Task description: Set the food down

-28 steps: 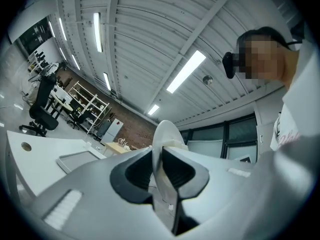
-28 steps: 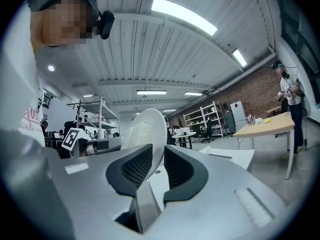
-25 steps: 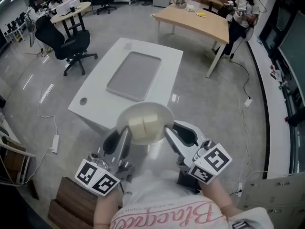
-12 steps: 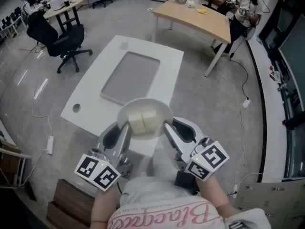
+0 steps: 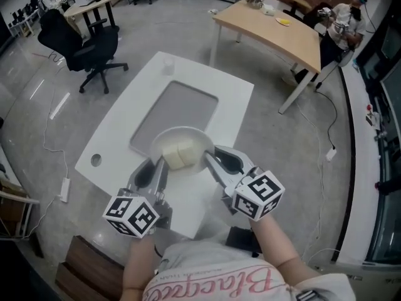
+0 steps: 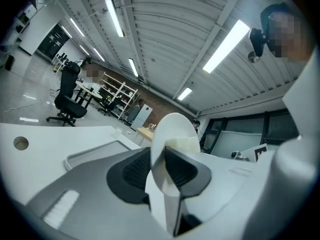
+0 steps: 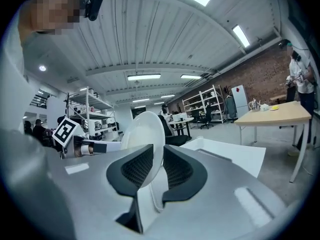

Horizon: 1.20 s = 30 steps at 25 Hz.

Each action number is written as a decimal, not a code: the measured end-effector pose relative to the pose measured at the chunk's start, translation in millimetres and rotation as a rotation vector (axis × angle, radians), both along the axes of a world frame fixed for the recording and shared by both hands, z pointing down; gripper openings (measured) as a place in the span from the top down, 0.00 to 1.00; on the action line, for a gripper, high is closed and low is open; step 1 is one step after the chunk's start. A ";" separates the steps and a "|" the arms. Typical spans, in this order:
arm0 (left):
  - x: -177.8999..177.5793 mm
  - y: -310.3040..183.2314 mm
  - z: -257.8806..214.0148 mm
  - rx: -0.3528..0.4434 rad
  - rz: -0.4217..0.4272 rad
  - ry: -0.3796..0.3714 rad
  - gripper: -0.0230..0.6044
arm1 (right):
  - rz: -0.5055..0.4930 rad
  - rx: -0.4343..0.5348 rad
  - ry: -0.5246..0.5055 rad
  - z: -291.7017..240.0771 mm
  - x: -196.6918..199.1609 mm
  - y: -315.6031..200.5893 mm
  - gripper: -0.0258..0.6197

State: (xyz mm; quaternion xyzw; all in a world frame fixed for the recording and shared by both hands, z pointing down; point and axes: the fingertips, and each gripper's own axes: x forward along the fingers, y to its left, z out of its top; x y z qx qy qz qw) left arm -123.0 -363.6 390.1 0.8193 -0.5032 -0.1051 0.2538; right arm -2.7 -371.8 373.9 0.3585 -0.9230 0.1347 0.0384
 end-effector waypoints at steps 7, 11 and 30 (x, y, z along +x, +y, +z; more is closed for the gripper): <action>-1.6 -64.7 55.3 -0.149 -0.102 -0.006 0.83 | -0.067 -0.105 0.069 51.2 -5.4 -80.2 0.85; -3.1 -90.2 87.7 -0.241 -0.149 -0.023 0.83 | -0.096 -0.176 0.122 84.6 -9.9 -114.8 0.85; -25.9 -126.5 192.4 -0.549 -0.250 -0.363 0.79 | -0.205 -0.267 0.480 194.4 -41.7 -178.5 0.80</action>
